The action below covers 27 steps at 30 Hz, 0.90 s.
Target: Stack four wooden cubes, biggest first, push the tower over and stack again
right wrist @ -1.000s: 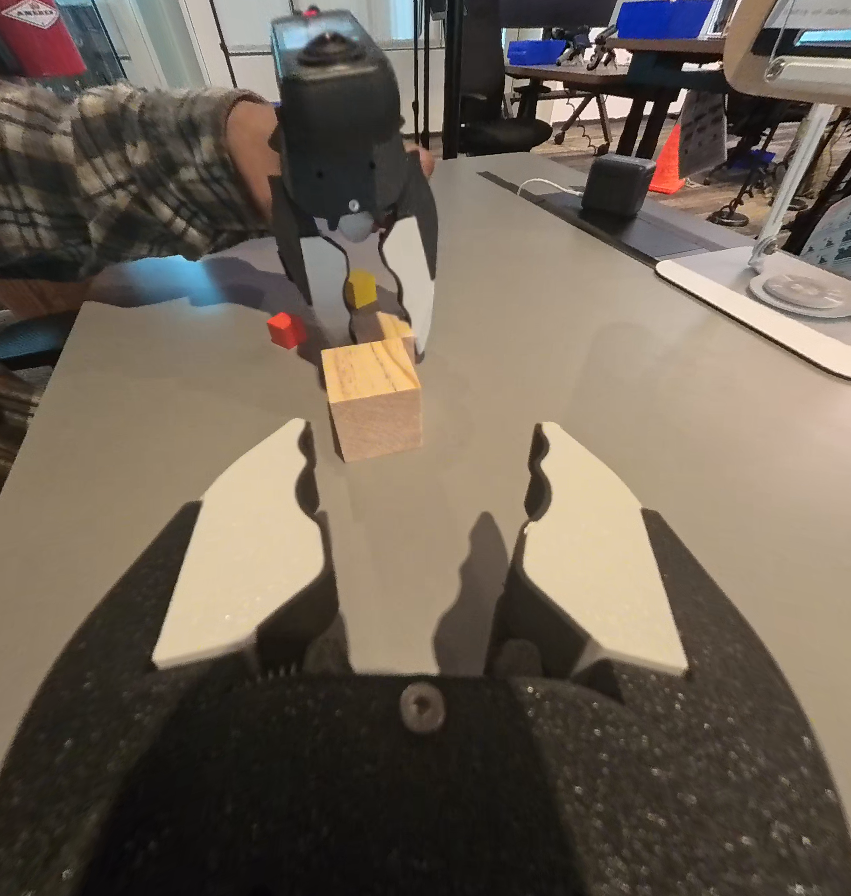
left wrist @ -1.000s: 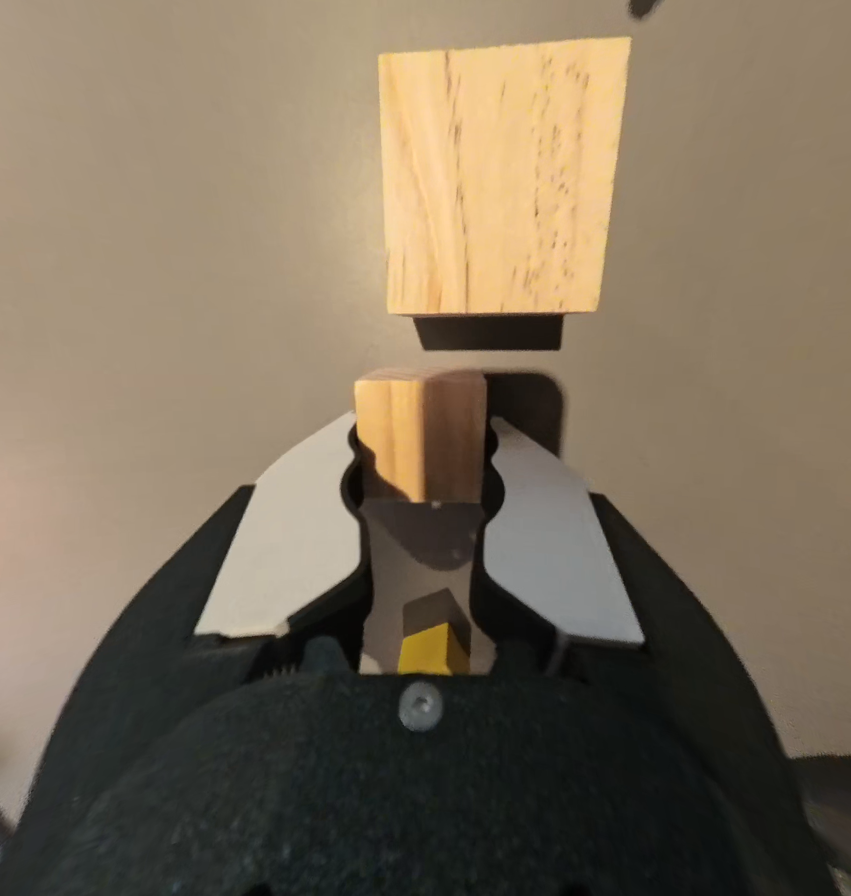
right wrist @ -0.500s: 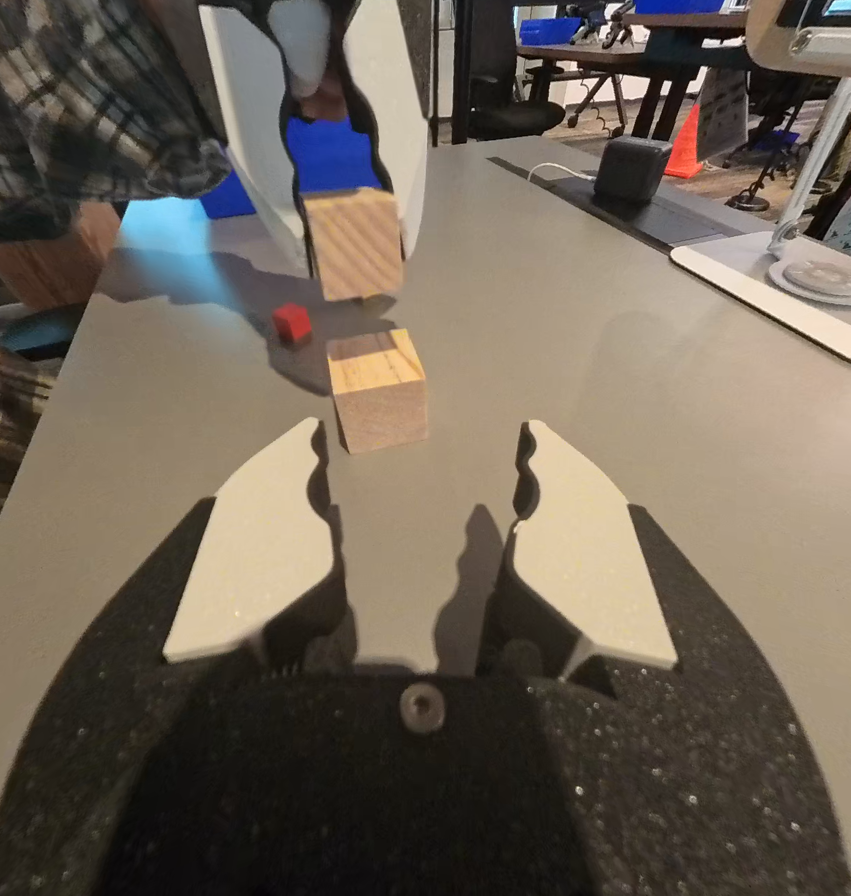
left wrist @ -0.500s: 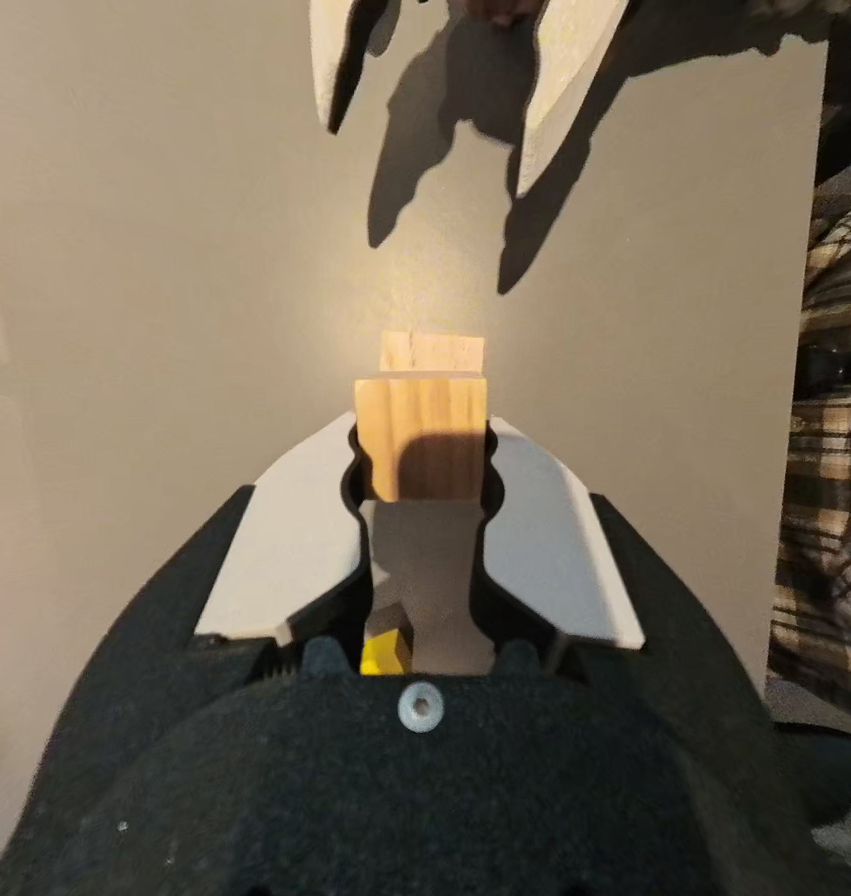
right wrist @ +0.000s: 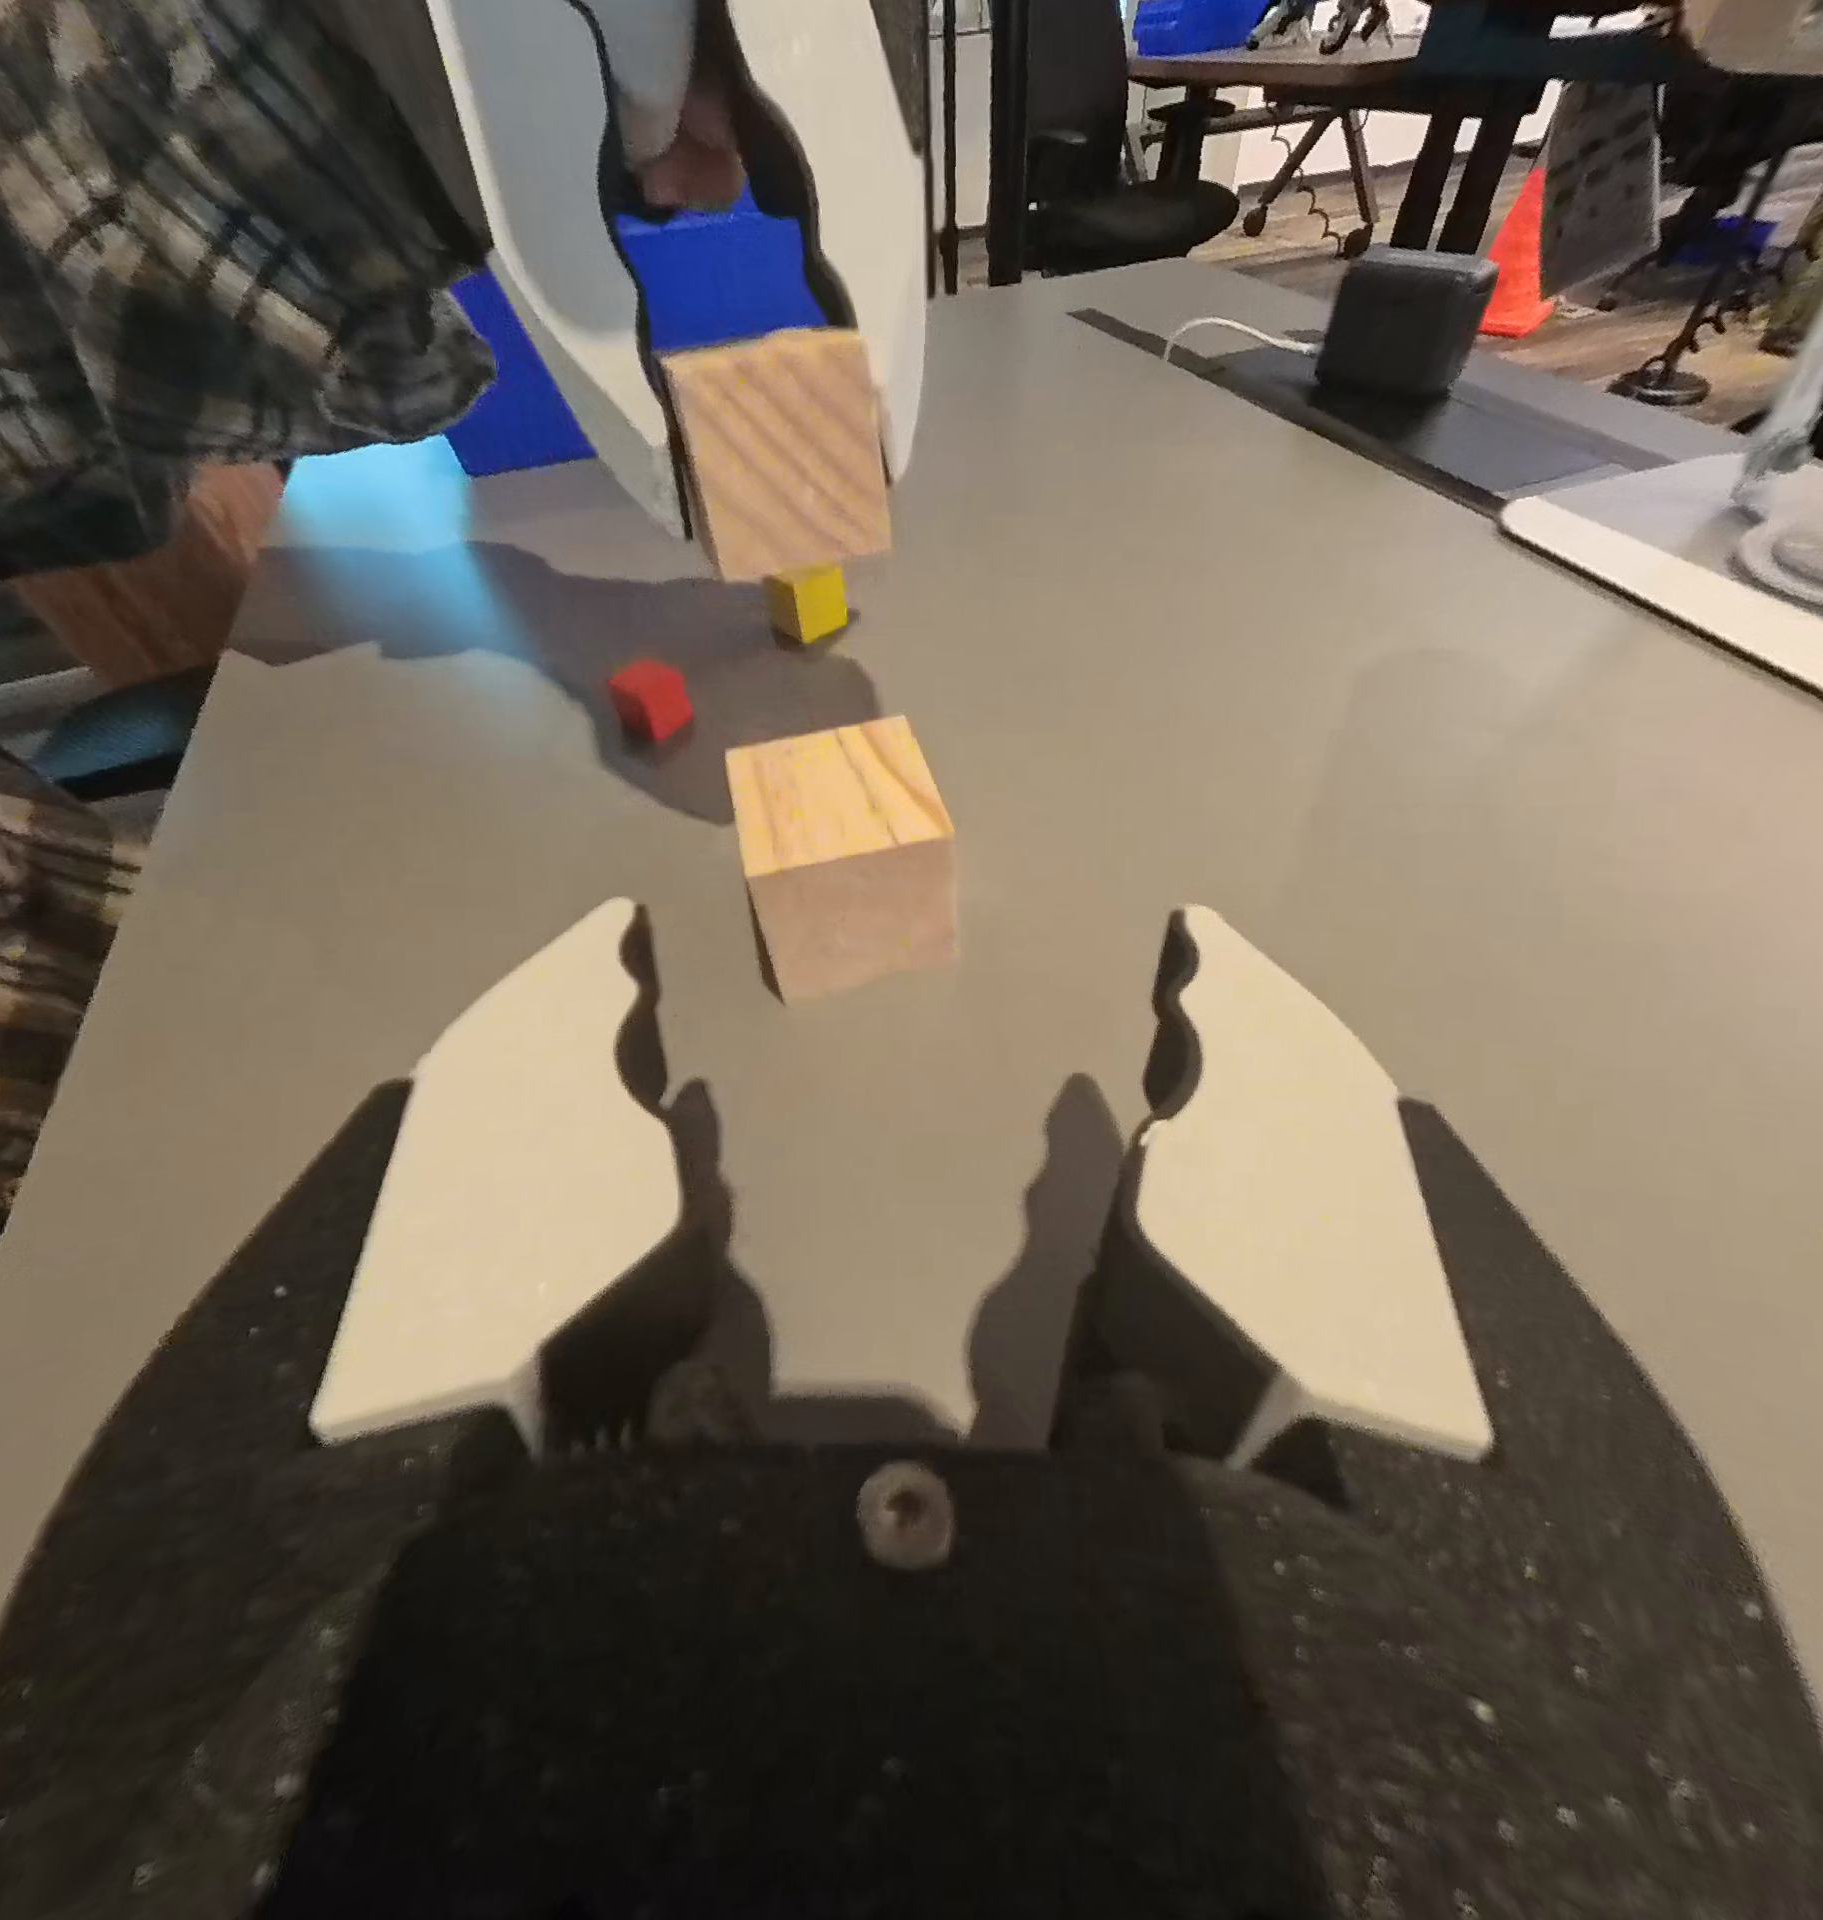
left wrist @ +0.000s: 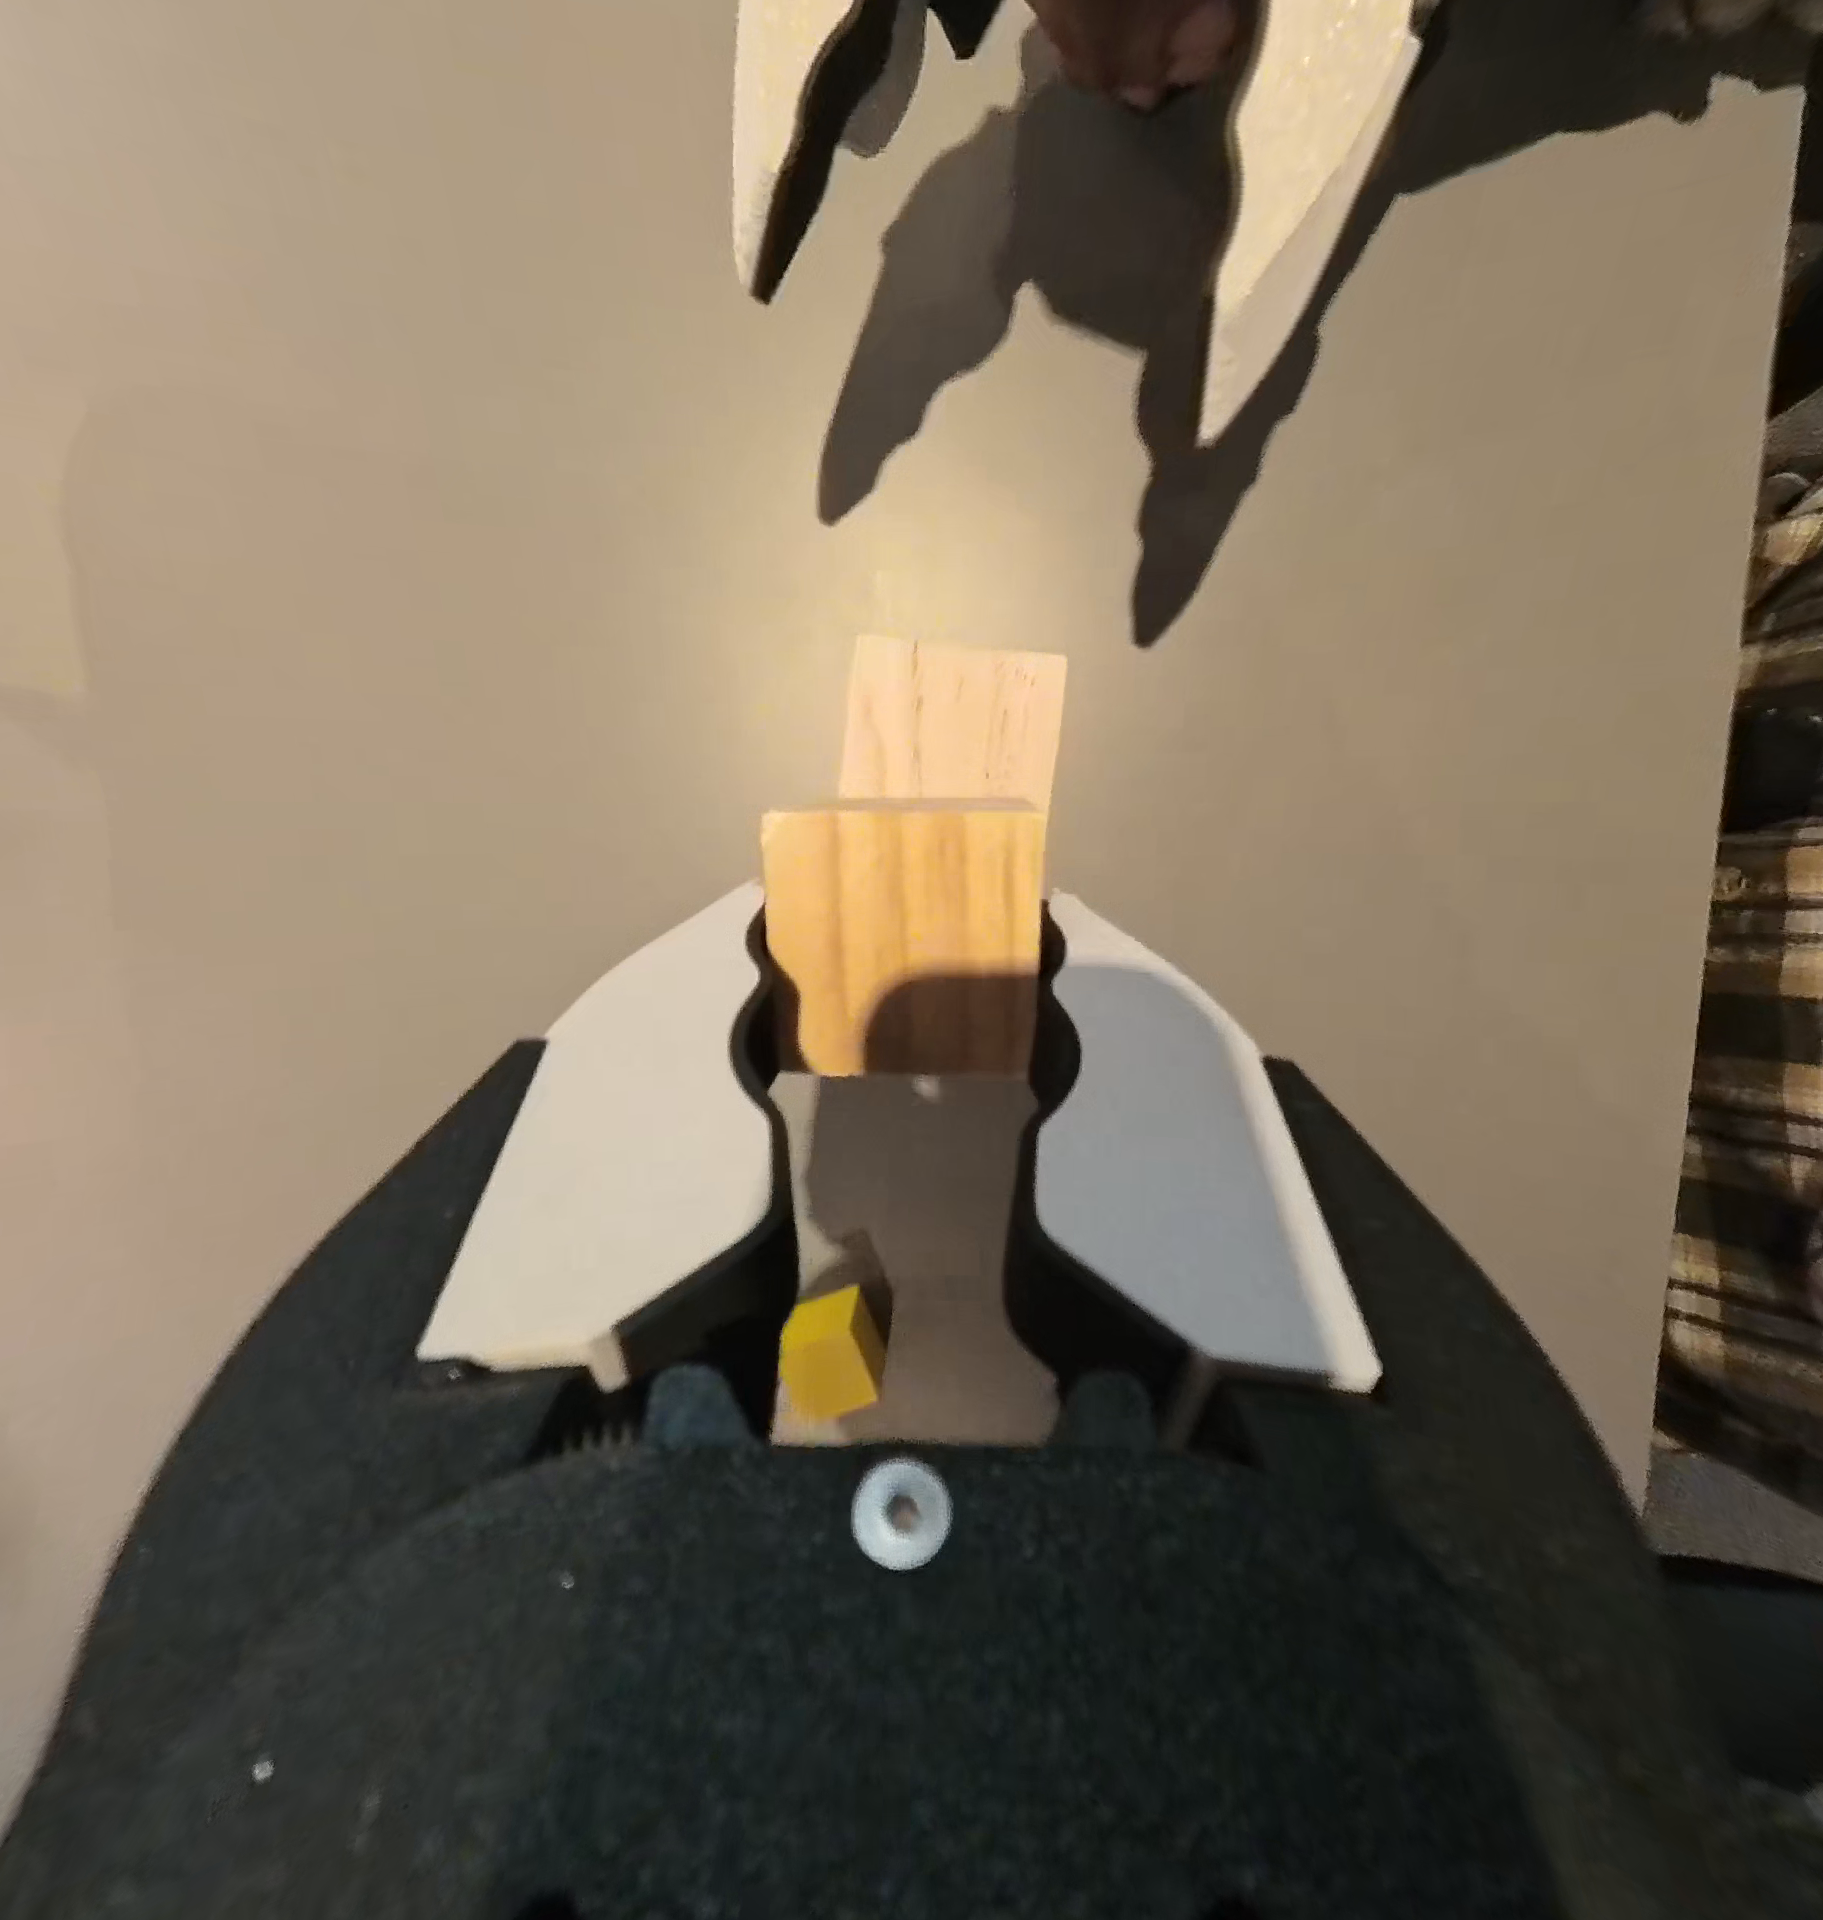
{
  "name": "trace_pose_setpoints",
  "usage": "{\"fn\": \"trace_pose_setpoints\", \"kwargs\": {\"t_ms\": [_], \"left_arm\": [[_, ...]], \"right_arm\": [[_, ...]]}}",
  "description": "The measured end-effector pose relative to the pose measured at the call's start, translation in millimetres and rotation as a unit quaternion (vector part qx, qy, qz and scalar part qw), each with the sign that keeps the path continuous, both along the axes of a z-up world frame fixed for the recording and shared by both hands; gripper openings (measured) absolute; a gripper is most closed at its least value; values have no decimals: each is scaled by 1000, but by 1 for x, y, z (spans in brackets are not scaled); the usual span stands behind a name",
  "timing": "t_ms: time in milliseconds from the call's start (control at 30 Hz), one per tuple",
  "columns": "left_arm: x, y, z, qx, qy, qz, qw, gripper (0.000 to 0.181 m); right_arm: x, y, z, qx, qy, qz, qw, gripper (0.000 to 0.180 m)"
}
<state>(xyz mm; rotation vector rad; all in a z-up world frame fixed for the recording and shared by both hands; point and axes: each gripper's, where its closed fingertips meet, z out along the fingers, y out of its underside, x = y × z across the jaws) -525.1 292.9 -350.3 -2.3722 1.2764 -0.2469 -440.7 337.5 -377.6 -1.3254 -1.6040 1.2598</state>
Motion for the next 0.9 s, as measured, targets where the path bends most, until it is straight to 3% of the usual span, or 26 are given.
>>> {"fn": "trace_pose_setpoints", "kwargs": {"t_ms": [233, 767, 833, 900], "left_arm": [[-24, -12, 5, 6, -11, 28, 1000, 45], [-43, -20, 2, 12, -16, 47, 999, 45], [-46, -22, 2, 14, -20, 51, 998, 45], [-49, -24, 1, 15, -24, 54, 998, 45]], "right_arm": [[-28, -20, -11, 15, -35, 27, 999, 98], [-61, -35, -39, 43, -124, 45, 990, 95], [-64, -37, -46, 53, -147, 54, 986, 91], [-66, -39, -51, 69, -160, 73, 982, 68]]}}
